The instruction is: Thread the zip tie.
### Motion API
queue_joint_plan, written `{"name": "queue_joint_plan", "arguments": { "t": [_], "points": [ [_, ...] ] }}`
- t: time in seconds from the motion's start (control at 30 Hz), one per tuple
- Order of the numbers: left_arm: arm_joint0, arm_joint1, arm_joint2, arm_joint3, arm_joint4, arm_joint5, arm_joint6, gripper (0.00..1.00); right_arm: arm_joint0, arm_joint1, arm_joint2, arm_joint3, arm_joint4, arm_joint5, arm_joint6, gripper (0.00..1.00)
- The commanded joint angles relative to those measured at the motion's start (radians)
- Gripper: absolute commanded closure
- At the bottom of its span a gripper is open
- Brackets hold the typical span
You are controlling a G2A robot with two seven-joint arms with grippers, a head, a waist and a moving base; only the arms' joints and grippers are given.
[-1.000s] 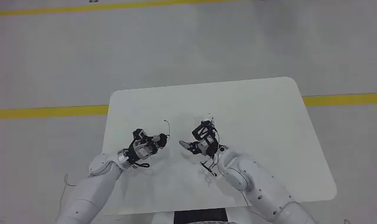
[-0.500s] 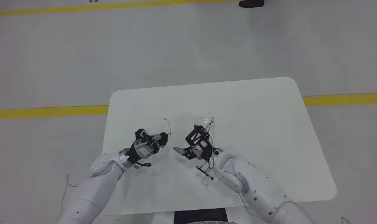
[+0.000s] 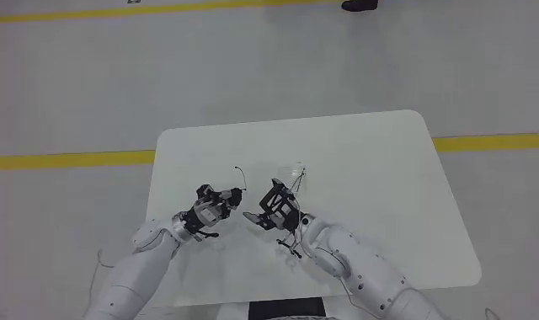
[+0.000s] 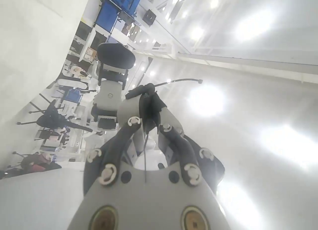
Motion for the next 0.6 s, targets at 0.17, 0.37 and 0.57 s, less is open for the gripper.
{"name": "queue_joint_plan", "arguments": {
  "t": [0.17,0.37,0.57],
  "points": [
    [0.000,0.000,0.000,0.000,0.000,0.000,0.000,1.00,0.001,-0.004,-0.007,0.002,-0.012,-0.005,0.000,0.66],
    [0.000,0.000,0.000,0.000,0.000,0.000,0.000,1.00,0.004,-0.007,-0.013,0.005,-0.017,-0.006,0.007,0.70],
    [0.000,0.000,0.000,0.000,0.000,0.000,0.000,1.00,0.009,-0.012,-0.019,0.009,-0.012,-0.010,0.008,0.72]
  ]
}}
